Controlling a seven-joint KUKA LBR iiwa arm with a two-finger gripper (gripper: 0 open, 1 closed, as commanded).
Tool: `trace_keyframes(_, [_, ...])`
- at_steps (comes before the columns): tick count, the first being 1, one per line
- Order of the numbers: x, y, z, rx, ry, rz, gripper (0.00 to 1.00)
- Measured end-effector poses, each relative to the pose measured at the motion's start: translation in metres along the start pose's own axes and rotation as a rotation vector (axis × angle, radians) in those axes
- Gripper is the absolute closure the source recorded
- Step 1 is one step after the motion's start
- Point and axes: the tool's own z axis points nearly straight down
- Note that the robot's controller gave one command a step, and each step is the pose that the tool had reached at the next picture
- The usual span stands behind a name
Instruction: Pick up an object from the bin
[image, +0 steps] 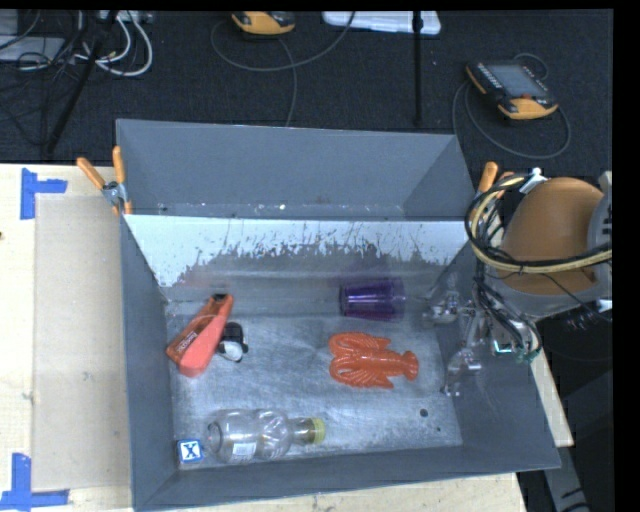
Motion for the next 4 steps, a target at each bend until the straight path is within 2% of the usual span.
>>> trace_keyframes(1, [-0.002,0.000,-0.004,0.001,-0.007,-0.004,0.00])
trace_keyframes(2, [0.002,0.065,0.049,0.001,-0.010,0.037,0.00])
trace_keyframes(3, [0.003,0.082,0.038,0.002,-0.008,0.061,0.00])
trace_keyframes(4, [0.002,0.083,0.012,0.002,-0.011,0.060,0.00])
